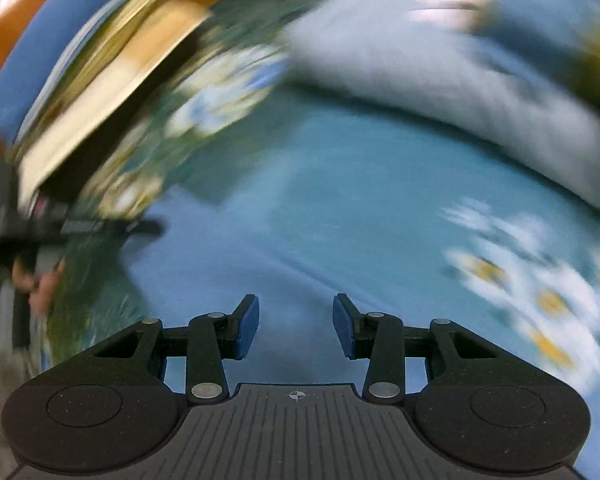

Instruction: Fold clothes

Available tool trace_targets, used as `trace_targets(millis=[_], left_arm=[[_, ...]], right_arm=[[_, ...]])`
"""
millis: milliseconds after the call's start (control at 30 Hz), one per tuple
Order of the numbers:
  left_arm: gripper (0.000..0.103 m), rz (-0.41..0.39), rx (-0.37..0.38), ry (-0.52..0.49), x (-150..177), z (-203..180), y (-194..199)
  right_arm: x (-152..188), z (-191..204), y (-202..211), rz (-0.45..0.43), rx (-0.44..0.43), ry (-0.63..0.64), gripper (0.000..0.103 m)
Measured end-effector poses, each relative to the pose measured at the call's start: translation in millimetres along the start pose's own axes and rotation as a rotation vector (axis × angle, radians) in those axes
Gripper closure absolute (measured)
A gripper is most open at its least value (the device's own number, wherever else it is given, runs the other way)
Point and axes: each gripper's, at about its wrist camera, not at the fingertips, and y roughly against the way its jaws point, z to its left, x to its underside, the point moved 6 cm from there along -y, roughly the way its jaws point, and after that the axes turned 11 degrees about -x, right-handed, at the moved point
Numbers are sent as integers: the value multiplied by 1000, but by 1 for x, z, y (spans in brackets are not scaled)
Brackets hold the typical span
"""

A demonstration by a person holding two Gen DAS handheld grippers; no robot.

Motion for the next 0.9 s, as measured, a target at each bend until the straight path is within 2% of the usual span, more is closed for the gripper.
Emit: trace_targets(millis=[100,200,267,367,433,467,500,533,567,633,700,800,900], left_arm=[[38,2,42,-7,-3,4,-3],[38,7,87,-4,-5,8,-4],[38,8,112,-2,-6,11,-3],[39,5,137,19,-6,13,-2],[41,-2,145,31,-6,15,-1],[42,-7,145,33,-6,15,-1],[47,-13,145,35,-7,15,-1],[51,-19,145,37,-7,16,-1],[59,-27,142,41,-7,16,1],[72,-48,157,57,-9,18,6],[95,-64,169,53,-8,17,12],[103,-74,174,9,-4,9,17],[103,-148,178,5,-10,6,34]], right_arm=[[-19,14,-30,41,14,116,66],[-28,16,-49,83,14,164,64],[-28,13,-61,126,30,179,64],[-25,10,-61,142,14,171,65],[-21,12,-60,152,-12,162,67],[-19,12,-59,157,-18,167,72],[-16,13,-58,165,-18,180,84],[-14,14,-57,170,-9,196,89],[-12,15,-57,175,2,211,94],[-10,16,-53,174,-1,209,97],[-9,17,-48,165,-10,188,99],[-7,21,-39,136,-12,163,100],[-14,24,-22,72,1,145,100]])
